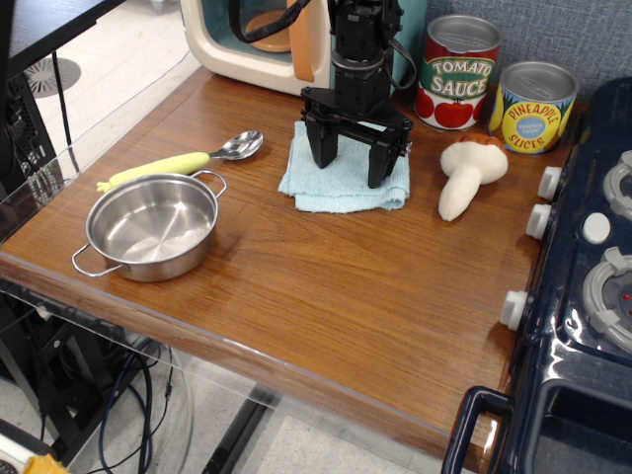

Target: Move the blue cloth to the right of the spoon

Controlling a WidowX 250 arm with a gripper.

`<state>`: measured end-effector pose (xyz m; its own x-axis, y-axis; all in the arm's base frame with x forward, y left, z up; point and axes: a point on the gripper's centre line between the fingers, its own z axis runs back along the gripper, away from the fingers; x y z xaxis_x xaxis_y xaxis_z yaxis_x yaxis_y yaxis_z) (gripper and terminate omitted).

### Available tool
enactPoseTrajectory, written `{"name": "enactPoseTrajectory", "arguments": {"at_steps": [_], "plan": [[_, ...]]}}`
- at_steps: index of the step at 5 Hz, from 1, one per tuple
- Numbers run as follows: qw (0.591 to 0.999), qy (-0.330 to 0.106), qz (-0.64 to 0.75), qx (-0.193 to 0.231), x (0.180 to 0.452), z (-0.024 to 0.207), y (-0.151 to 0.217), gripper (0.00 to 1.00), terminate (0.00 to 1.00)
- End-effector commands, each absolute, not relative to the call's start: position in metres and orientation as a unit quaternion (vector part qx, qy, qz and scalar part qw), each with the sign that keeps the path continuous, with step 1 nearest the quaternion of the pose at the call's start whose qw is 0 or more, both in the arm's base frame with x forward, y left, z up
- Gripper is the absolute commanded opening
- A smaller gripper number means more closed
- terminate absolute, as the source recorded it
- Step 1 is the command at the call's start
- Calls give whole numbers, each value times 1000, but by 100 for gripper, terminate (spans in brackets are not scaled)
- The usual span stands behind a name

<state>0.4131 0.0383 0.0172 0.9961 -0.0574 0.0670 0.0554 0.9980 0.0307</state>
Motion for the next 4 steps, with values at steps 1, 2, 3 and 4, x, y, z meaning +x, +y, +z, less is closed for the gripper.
{"name": "enactPoseTrajectory", "arguments": {"at_steps": [1, 2, 3, 4], "plan": [[993, -111, -21, 17, 416, 89, 51, 100, 0], [991, -130, -19, 22, 403, 103, 49, 100, 0], [991, -130, -19, 22, 403, 103, 49, 100, 0], [991, -130, -19, 22, 403, 103, 49, 100, 0]]}}
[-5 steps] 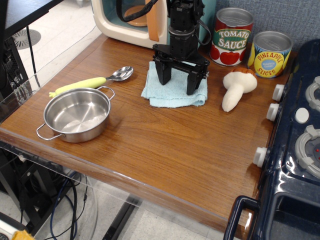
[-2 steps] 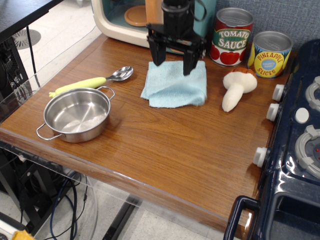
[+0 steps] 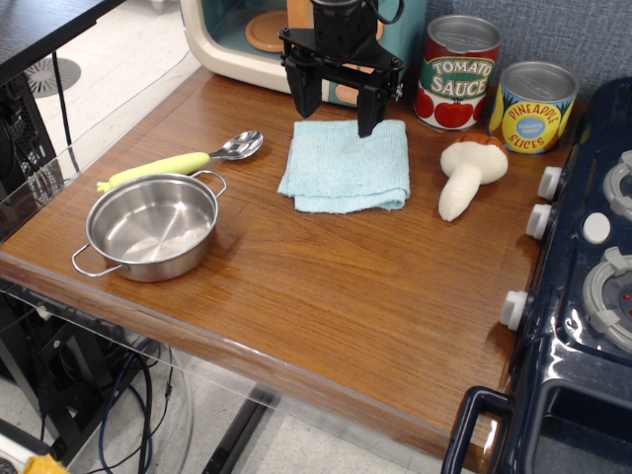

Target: Move the blue cloth to the right of the spoon

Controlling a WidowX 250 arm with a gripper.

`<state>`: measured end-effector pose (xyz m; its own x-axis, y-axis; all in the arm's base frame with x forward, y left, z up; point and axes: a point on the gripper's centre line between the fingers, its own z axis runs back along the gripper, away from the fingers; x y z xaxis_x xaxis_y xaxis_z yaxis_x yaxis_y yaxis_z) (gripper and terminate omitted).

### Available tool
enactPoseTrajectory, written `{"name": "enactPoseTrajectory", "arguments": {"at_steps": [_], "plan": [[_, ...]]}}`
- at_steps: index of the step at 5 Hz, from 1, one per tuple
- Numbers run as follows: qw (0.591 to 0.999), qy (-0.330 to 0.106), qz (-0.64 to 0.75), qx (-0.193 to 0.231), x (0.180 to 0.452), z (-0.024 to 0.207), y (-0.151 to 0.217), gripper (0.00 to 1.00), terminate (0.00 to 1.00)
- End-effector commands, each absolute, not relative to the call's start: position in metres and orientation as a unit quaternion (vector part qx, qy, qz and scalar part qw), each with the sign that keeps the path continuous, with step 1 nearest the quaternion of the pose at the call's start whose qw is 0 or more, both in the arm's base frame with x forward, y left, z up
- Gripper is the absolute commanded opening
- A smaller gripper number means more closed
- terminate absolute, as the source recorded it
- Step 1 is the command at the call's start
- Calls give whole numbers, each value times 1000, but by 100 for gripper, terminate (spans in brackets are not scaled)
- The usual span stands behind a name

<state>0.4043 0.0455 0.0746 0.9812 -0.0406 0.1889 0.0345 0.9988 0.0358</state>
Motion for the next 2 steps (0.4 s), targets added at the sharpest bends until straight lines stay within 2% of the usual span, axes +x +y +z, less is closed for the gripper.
{"name": "enactPoseTrajectory", "arguments": {"at_steps": [1, 2], "plan": [[991, -130, -19, 22, 403, 103, 49, 100, 0], [991, -130, -19, 22, 403, 103, 49, 100, 100]]}}
